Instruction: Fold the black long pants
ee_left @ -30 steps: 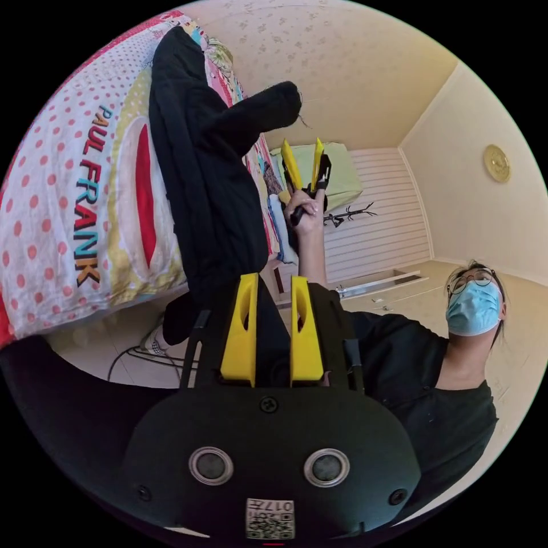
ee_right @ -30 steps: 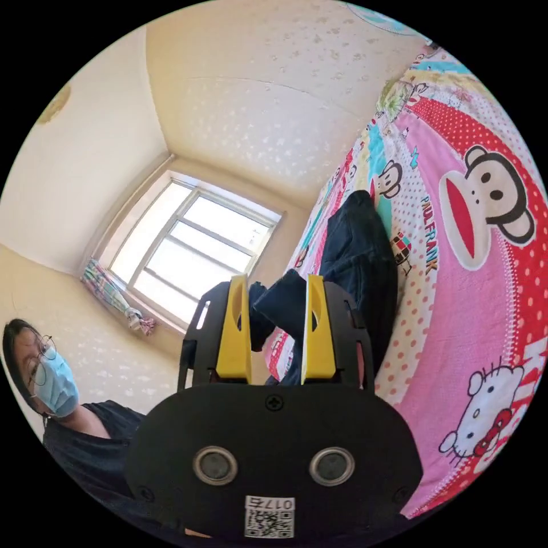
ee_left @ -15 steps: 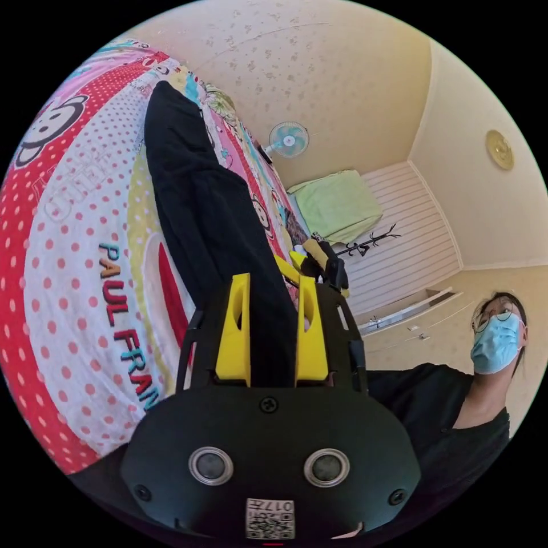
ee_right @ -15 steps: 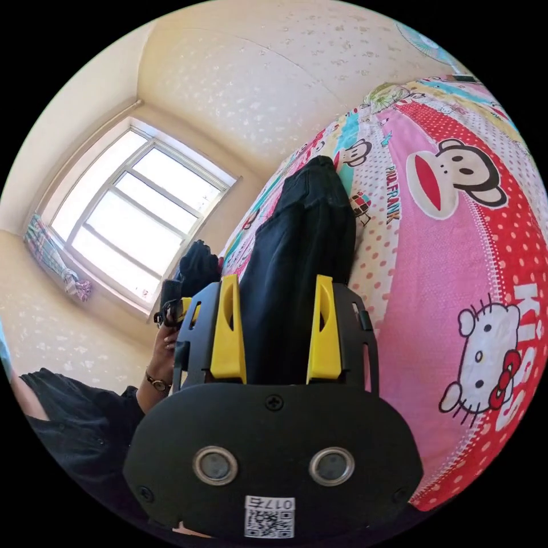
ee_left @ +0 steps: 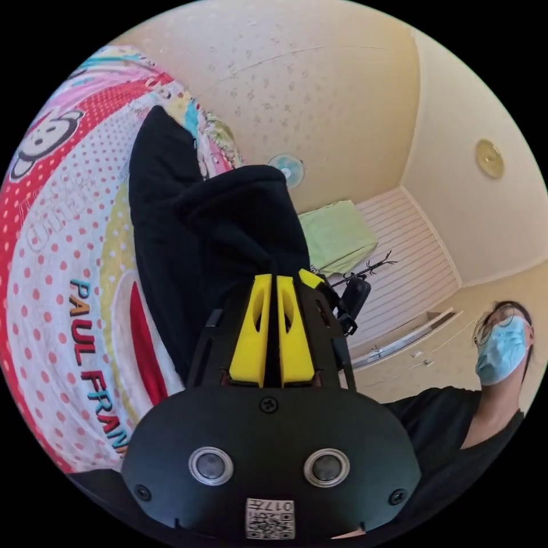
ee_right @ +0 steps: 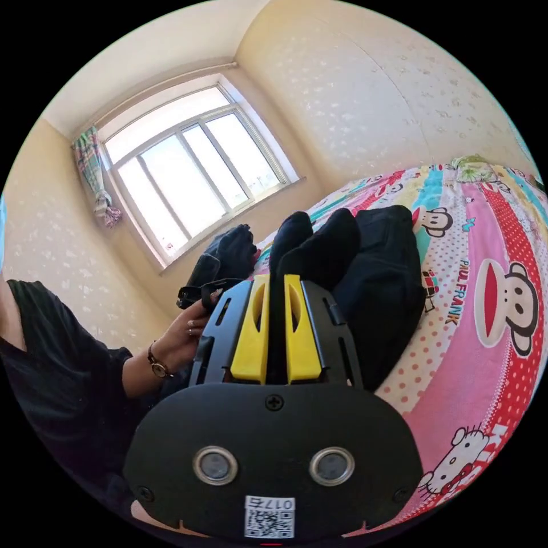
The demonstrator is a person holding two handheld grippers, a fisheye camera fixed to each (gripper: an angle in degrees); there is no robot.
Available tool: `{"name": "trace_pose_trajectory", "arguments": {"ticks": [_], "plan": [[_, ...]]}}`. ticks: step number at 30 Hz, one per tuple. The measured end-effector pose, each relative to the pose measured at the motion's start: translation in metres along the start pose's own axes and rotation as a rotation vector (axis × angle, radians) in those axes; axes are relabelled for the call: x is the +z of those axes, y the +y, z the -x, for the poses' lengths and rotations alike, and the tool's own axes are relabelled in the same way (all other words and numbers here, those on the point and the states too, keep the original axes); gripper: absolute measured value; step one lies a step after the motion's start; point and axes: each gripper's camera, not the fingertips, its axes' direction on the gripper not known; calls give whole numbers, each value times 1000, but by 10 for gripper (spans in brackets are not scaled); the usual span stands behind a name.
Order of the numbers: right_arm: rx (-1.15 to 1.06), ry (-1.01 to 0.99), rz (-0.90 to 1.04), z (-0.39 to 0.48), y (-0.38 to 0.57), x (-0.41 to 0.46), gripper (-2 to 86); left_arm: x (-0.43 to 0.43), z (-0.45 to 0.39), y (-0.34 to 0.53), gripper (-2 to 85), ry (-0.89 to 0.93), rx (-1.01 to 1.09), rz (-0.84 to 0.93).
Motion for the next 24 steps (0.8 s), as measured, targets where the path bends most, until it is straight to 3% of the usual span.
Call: {"name": "trace_pose_trajectory", "arguments": {"ticks": [4,6,7,9,14,18,21,24], "plan": [[164,5,-91,-39,4,-8,71,8,-31,-10,22,-185,141,41],[460,59,184,-92,12,14,101,35,2,-18,65,-248,-20,194],[489,56,220,-97,16,14,108,35,10,-16,71,-232,-58,193],[432,10,172,-84,34,-11,117,16,18,0,75,-120,-83,67],[268,96,207,-12,85,-61,125,2,-8,2,64,-188,45,9],[200,172,292,39,135,-74,136,50,-28,-46,38,-313,204,267],[396,32,223,33,163,-74,154,99,-14,-68,41,-401,226,441],[524,-5,198,11,180,-57,166,139,11,-69,44,-378,141,611]]}}
